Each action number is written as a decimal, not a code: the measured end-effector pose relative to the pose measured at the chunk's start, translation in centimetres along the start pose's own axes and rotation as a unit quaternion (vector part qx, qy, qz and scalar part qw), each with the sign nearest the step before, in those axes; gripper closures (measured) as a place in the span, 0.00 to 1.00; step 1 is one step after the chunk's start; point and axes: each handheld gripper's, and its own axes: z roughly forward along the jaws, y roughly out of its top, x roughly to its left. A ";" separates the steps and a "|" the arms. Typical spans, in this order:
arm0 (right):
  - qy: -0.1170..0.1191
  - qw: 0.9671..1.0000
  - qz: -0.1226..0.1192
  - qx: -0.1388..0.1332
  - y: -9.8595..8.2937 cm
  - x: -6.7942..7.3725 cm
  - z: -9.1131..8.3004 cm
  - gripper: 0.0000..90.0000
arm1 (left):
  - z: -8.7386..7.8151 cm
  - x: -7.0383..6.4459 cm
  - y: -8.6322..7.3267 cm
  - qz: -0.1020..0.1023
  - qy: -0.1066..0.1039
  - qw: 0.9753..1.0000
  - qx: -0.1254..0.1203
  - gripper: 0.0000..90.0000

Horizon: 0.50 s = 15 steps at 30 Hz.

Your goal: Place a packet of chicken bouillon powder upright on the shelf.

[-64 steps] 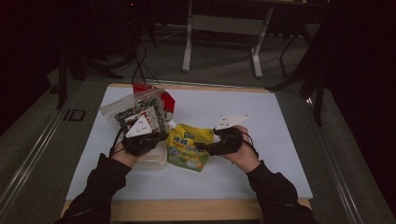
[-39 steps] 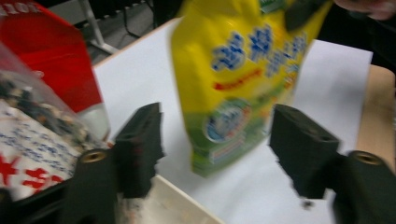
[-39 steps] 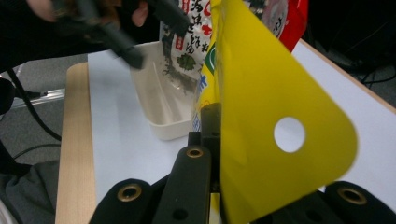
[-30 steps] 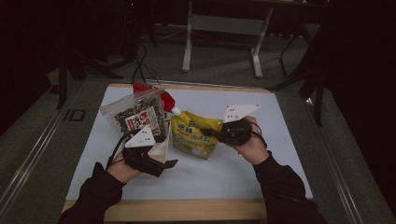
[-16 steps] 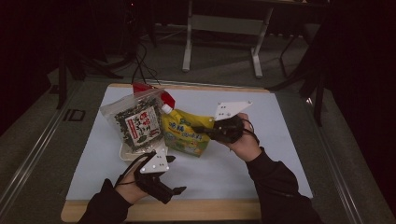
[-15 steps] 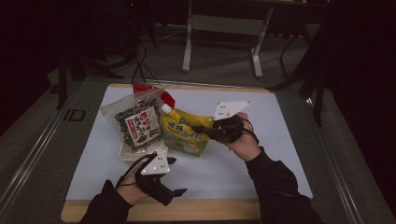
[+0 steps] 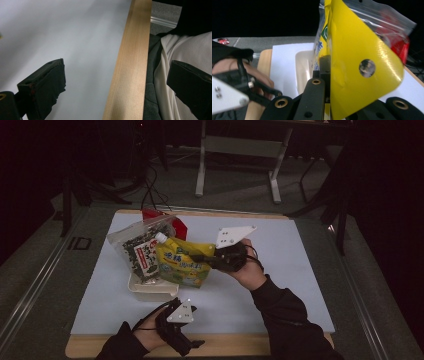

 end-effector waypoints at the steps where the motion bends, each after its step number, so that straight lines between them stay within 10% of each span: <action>1: 0.005 1.000 0.001 -0.002 0.1 0.0 0.3 1.00 | 0.1 0.0 -0.2 0.001 -0.001 1.000 0.002 0.04; 15: 0.045 0.999 -0.012 -0.022 0.2 0.5 5.0 1.00 | 1.1 -0.3 -1.1 -0.013 -0.017 1.000 -0.011 0.04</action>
